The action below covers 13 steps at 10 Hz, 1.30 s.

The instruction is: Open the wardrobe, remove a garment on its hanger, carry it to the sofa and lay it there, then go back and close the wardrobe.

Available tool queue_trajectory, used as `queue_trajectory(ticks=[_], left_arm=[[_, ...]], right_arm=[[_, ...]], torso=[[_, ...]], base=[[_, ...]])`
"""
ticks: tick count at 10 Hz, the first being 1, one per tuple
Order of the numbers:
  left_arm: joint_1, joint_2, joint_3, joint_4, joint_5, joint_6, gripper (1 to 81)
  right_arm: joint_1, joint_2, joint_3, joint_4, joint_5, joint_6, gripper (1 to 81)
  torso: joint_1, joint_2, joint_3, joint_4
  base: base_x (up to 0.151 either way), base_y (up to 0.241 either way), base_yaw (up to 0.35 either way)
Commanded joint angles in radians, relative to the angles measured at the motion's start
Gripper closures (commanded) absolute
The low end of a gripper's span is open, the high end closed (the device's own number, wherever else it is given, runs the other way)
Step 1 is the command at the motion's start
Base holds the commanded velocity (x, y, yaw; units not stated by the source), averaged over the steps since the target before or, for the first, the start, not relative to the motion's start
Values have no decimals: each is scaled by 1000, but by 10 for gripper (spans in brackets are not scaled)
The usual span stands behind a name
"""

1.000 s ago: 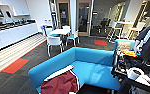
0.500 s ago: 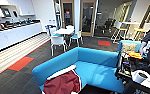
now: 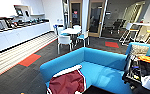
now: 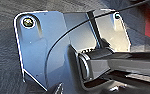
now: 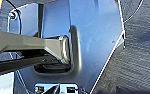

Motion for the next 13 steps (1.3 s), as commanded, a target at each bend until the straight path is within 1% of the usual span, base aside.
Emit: queue_trajectory(ticks=[1,7,11,13], left_arm=[[-30,-9,-2,6,41,3,10],[-27,-5,-7,8,41,8,10],[-27,29,-60,9,41,9,10],[-28,32,-62,9,41,9,10]], right_arm=[[16,-2,2,-7,-56,-4,10],[16,2,1,-2,-56,-4,10],[17,6,-1,-5,-56,-5,10],[21,9,-1,-7,-56,-4,10]], torso=[[0,0,0,0],[0,0,0,0],[0,0,0,0],[0,0,0,0]], base=[[0,0,231],[0,0,240],[0,0,266],[0,0,292]])
